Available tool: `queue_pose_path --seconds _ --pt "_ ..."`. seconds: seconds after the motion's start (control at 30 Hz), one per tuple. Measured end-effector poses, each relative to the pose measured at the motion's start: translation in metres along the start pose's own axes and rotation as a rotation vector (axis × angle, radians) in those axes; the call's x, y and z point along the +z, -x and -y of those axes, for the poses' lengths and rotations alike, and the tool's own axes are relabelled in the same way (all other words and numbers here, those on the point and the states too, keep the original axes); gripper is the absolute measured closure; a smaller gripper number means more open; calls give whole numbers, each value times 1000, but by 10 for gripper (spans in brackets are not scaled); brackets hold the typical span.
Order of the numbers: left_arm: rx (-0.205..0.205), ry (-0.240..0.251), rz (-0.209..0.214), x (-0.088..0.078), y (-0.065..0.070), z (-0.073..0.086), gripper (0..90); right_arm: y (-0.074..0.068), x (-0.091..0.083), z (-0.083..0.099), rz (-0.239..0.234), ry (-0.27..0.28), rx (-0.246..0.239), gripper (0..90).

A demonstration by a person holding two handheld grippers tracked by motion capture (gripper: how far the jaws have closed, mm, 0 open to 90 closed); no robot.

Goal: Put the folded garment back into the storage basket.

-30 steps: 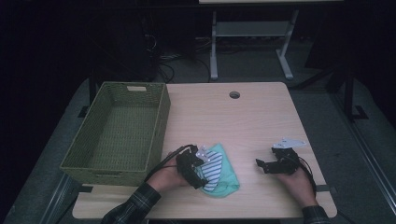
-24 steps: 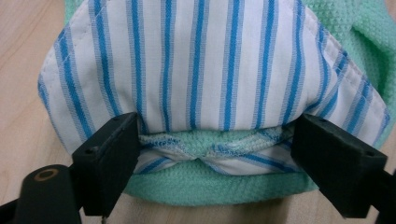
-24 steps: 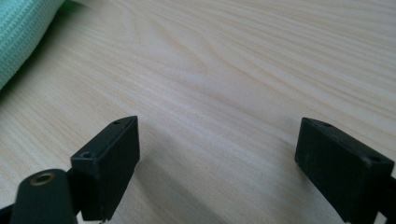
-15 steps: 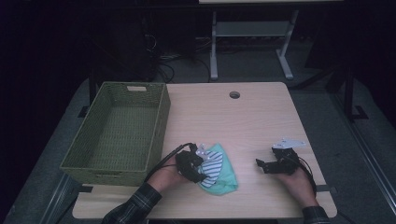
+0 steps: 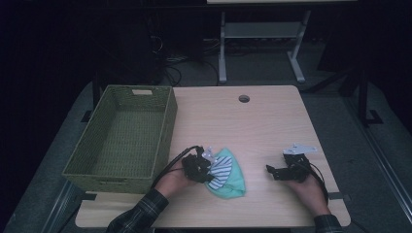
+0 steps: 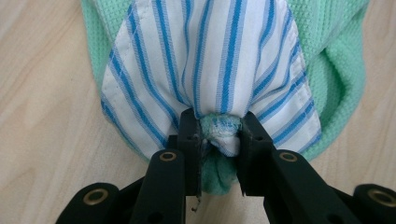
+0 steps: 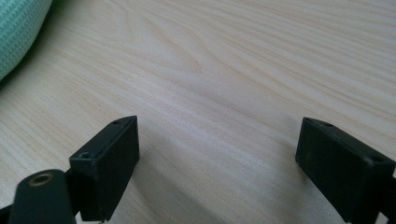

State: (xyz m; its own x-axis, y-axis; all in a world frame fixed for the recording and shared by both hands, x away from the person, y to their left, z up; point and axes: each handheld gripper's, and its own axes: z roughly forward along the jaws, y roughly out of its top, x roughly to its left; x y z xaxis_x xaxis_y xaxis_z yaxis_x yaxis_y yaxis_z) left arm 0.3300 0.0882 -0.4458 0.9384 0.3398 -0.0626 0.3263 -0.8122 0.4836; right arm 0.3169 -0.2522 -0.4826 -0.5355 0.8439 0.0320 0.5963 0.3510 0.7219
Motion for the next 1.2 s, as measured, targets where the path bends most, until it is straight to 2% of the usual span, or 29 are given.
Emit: queue_pose_path --seconds 0.27,0.4,0.5,0.6,0.83,1.2 --pt "-28 20 31 -3 -3 -2 744 0 0 0 3 1 1 129" --pt "-66 52 51 -6 -3 -4 744 0 0 0 2 -1 4 128" --pt "-67 58 53 -10 -3 -6 745 0 0 0 4 0 4 128" --pt "-74 84 68 -15 -3 -9 745 0 0 0 5 2 3 127" --pt "-96 120 58 -29 -4 -15 745 1 -1 1 -7 2 14 125" --pt "-87 162 55 -51 -1 -26 745 -1 0 0 -6 -10 -8 80"
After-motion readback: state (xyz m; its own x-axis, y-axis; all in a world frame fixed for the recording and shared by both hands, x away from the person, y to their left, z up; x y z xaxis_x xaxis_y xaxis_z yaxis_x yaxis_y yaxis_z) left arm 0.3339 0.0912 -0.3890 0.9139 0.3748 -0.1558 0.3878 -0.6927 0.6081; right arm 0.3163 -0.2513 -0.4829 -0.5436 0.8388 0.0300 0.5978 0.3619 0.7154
